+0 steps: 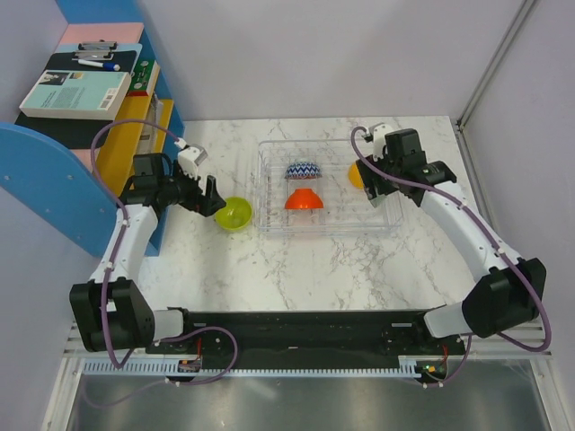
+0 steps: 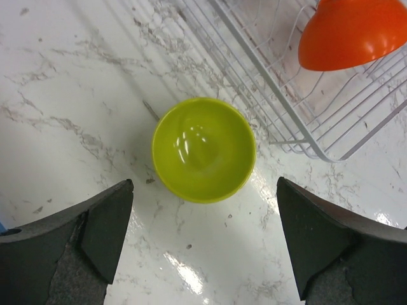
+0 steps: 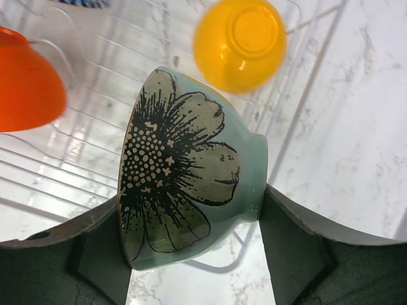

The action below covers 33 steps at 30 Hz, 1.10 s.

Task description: Load the bowls into the dish rack

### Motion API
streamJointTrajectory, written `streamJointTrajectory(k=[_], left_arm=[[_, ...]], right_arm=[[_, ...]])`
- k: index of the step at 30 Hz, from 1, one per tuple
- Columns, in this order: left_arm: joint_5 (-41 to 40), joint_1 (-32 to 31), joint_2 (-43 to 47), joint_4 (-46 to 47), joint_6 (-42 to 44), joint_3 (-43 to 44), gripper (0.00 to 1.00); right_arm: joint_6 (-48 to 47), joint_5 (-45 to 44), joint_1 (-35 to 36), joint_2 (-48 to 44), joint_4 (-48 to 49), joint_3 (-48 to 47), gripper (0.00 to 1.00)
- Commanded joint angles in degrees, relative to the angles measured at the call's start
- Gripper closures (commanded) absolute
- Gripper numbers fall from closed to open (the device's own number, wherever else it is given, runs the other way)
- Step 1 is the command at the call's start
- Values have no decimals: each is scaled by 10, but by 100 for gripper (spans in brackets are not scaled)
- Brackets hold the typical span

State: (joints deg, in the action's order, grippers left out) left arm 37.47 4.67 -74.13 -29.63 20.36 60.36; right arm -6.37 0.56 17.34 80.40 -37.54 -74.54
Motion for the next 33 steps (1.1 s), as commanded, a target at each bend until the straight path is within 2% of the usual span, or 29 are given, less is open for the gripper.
streamJointTrajectory(k=[1, 7, 14, 33], left_arm=[[-16, 12, 18, 0, 24, -23, 0], [-13, 24, 44, 15, 22, -45, 0], [-6, 26, 50, 22, 22, -52, 0], [1, 27, 50, 26, 26, -59, 0]], right_arm=[[-32, -145, 29, 25, -1, -22, 100], [-30, -247, 77, 66, 2, -10, 100], [-33, -330, 97, 126, 8, -9, 100], [-48, -410, 124, 216, 0, -9, 100]])
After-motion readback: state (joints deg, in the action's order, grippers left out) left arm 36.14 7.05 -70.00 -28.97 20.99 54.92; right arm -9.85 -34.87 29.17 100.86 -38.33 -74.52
